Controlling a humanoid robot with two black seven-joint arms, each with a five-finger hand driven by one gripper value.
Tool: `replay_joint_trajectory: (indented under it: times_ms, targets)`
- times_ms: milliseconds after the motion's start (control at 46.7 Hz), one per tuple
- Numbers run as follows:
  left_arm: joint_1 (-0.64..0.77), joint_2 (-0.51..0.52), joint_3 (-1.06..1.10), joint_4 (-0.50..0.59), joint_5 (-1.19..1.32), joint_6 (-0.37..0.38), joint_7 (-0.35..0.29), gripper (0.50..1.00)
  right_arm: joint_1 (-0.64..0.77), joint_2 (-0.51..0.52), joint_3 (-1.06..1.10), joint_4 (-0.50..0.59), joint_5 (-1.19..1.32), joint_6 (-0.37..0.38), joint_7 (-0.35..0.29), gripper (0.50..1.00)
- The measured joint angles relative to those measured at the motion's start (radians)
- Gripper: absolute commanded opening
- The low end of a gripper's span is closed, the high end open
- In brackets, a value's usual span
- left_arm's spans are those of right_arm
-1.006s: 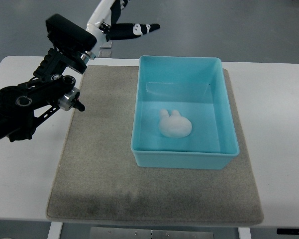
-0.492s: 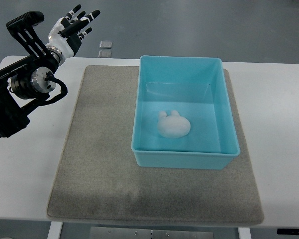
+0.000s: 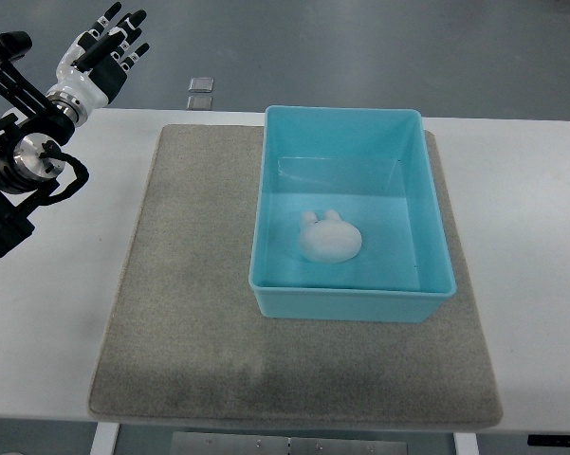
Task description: Place white toy into blue box with left hand
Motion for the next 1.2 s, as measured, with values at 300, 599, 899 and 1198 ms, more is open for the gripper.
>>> replay_joint_trajectory:
  times_ms: [300,599,899,1198]
  targets:
    - [0.032,-0.01,0.122,-0.01,0.004,-0.002,0.001,0.996,0.0,0.0,0.0,0.0,0.0,0.0,0.0,0.936]
    - [0.061,-0.016,0.111,-0.012,-0.103,-0.097,0.002,0.996,0.0,0.0,0.0,0.0,0.0,0.0,0.0,0.936]
    - [0.078,-0.014,0.053,-0.049,-0.208,-0.101,0.002,0.996,0.0,0.0,0.0,0.0,0.0,0.0,0.0,0.936]
    - [0.085,-0.009,0.028,-0.086,-0.208,-0.101,0.002,0.996,0.0,0.0,0.0,0.0,0.0,0.0,0.0,0.936]
